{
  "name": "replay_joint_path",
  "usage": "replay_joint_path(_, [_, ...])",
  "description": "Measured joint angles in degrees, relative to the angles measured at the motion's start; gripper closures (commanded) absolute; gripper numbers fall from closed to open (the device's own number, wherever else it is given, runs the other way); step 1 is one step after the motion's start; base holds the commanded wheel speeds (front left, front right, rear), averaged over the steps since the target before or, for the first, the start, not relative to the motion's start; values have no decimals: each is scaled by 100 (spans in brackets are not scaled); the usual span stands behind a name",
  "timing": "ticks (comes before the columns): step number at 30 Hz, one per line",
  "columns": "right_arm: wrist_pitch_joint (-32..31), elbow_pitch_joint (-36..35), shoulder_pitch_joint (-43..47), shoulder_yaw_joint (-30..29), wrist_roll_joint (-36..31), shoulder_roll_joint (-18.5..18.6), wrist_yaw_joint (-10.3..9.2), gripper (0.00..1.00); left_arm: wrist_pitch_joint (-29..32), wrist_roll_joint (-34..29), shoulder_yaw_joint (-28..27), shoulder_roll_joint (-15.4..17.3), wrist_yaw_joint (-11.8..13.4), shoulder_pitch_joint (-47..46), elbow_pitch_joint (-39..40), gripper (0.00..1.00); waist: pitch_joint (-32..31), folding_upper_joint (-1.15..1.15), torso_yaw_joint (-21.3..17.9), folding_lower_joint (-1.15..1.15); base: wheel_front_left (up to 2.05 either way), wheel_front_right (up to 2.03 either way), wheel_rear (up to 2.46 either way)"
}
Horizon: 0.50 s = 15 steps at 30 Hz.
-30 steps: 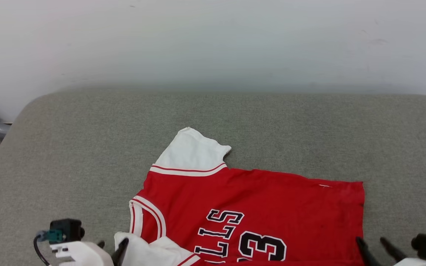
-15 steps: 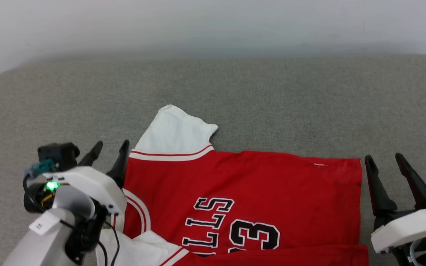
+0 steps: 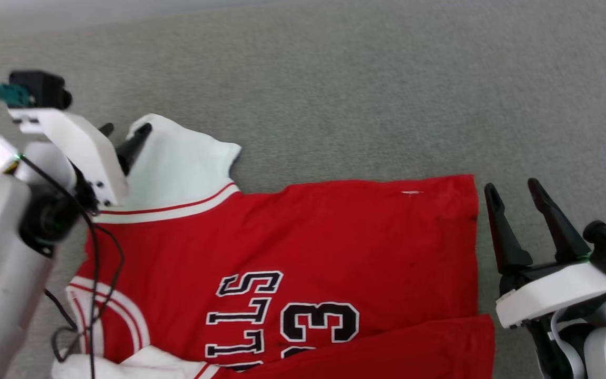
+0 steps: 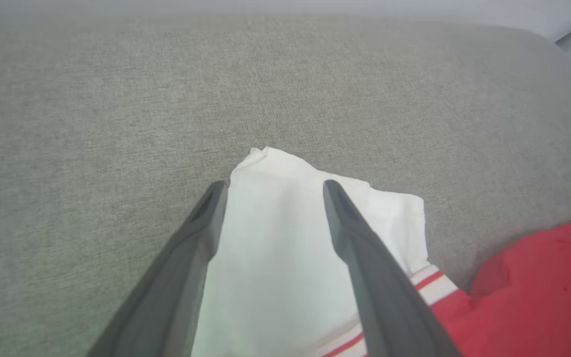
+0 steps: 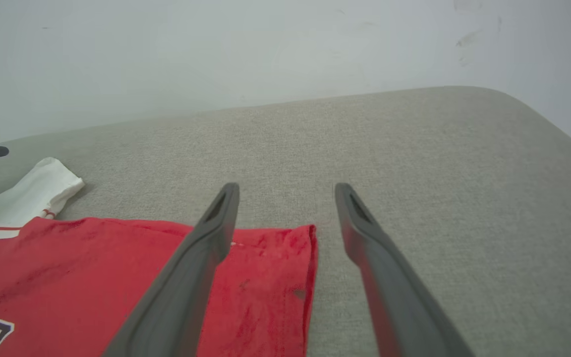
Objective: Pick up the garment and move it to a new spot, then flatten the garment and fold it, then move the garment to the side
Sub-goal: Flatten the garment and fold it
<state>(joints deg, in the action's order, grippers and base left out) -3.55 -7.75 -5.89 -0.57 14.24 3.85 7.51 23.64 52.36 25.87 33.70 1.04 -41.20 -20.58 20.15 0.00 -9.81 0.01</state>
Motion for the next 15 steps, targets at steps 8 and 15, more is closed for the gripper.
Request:
replay_joint_path(8, [190,343,-155,158,176,-58,0,0,1549,254,157,350,52,-707,-581,0,376,0,-494,0,0,0,0])
replay_joint_path(15, [311,587,-218,172,332,-75,0,0,2440,360,257,559,309,-919,-829,0,555,0,-752,-2,0,0,0])
